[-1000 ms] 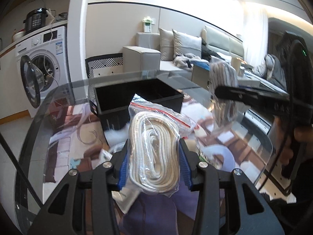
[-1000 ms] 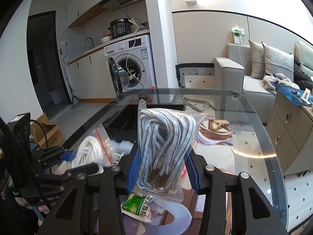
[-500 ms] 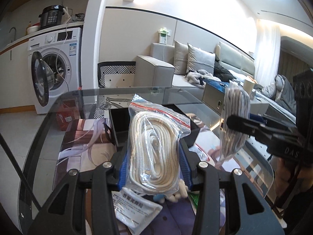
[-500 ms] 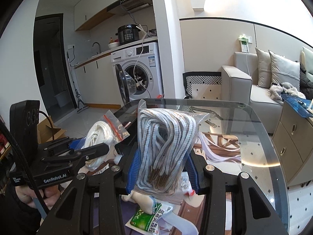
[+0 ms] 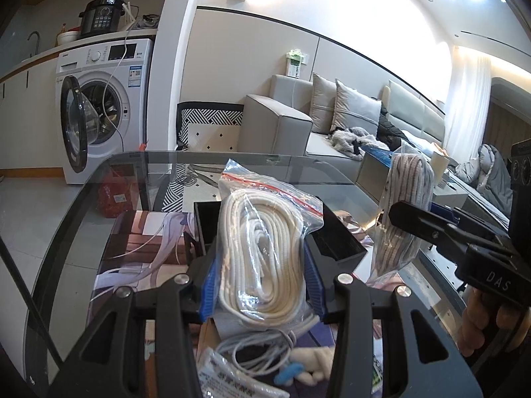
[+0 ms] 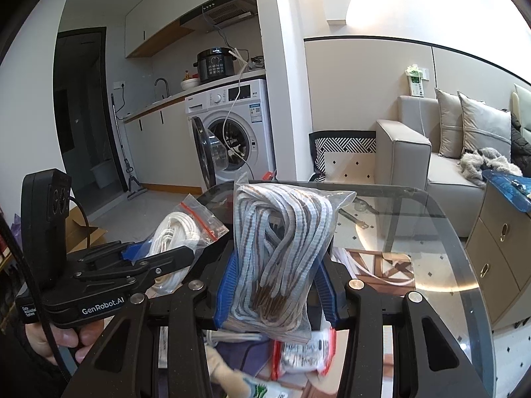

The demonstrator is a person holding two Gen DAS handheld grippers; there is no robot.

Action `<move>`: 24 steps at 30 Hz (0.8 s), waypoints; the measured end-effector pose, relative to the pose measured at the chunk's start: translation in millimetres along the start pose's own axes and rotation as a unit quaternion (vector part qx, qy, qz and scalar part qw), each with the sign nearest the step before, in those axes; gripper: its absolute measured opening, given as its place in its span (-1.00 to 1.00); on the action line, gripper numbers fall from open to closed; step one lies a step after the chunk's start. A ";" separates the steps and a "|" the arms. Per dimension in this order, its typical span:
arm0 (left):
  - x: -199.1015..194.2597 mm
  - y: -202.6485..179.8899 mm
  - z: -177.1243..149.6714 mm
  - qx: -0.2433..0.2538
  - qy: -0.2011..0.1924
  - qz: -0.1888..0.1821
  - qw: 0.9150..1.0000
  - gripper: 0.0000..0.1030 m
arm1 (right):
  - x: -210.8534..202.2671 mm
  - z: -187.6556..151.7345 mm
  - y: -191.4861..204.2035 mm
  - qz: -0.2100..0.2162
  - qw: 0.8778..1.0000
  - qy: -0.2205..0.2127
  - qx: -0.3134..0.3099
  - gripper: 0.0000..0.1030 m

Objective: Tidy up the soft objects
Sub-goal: 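Carry both rope bags into the black box and open both tools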

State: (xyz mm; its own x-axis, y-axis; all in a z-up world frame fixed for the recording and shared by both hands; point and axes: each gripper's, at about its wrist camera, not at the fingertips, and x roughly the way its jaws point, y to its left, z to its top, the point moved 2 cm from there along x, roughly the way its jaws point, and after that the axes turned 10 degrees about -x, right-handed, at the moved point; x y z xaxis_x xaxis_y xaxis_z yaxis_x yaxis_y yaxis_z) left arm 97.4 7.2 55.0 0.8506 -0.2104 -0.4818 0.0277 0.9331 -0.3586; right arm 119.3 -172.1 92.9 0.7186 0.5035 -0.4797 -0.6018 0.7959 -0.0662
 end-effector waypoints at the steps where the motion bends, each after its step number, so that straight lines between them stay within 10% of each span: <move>1: 3.0 0.7 0.5 -0.002 0.000 0.002 1.000 -0.15 | 2.5 0.7 0.1 -0.001 1.000 -0.002 -0.001 -0.15; 24: 50.2 13.8 6.9 -0.034 -0.004 0.014 0.999 -0.15 | 66.6 4.0 -13.3 -0.025 0.999 0.010 -0.027 -0.15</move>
State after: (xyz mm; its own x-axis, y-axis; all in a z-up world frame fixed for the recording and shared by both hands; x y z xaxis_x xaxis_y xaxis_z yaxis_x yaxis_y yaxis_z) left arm 144.2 11.6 31.4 0.8543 -0.1823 -0.4868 -0.0318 0.9164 -0.3990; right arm 176.5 -147.9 65.3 0.7415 0.4567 -0.4916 -0.5841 0.7999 -0.1379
